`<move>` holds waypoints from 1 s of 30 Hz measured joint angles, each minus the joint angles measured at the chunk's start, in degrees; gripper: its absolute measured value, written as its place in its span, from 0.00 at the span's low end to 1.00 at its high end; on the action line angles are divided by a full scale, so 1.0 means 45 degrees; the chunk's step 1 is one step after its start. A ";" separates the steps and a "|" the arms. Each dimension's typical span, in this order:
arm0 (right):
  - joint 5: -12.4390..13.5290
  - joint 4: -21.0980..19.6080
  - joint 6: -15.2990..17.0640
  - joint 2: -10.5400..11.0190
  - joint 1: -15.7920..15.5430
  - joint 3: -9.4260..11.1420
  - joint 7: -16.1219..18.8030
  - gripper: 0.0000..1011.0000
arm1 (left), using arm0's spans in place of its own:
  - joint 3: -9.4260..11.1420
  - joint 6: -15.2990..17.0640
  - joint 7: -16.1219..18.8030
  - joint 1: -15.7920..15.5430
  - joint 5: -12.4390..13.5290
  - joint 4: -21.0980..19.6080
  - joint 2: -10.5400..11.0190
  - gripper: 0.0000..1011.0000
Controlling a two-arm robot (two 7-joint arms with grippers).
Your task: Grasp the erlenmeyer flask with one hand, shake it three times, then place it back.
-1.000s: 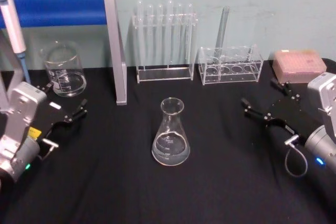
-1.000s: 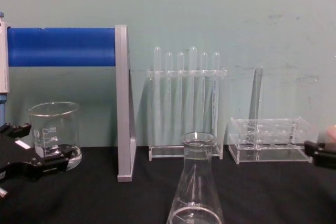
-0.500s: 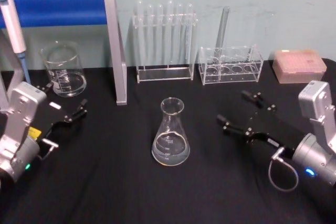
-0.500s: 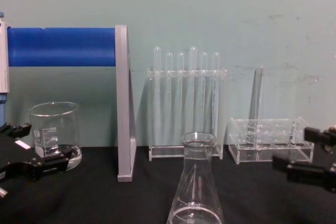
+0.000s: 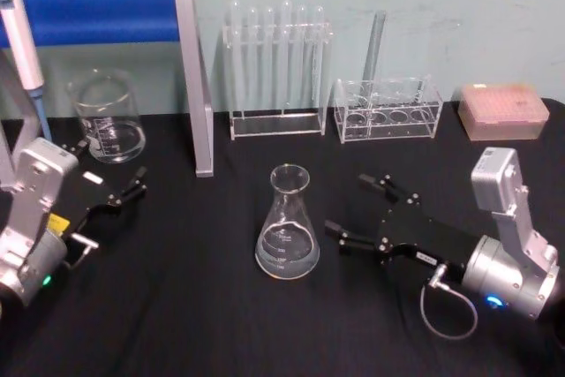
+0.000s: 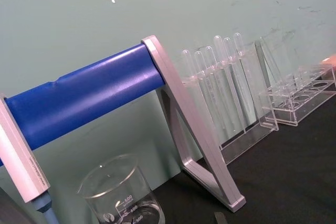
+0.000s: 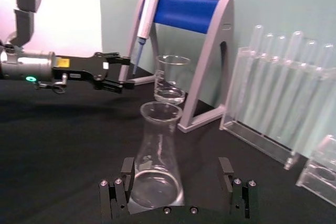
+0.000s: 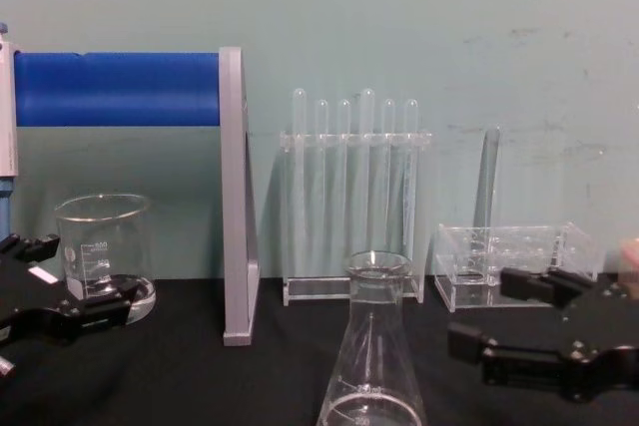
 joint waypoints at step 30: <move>0.0400 0.1957 0.0503 -0.1307 0.1921 -0.1222 0.0998 0.99 | 0.0001 0.0000 0.0000 0.0000 0.0000 0.0000 0.0000 0.99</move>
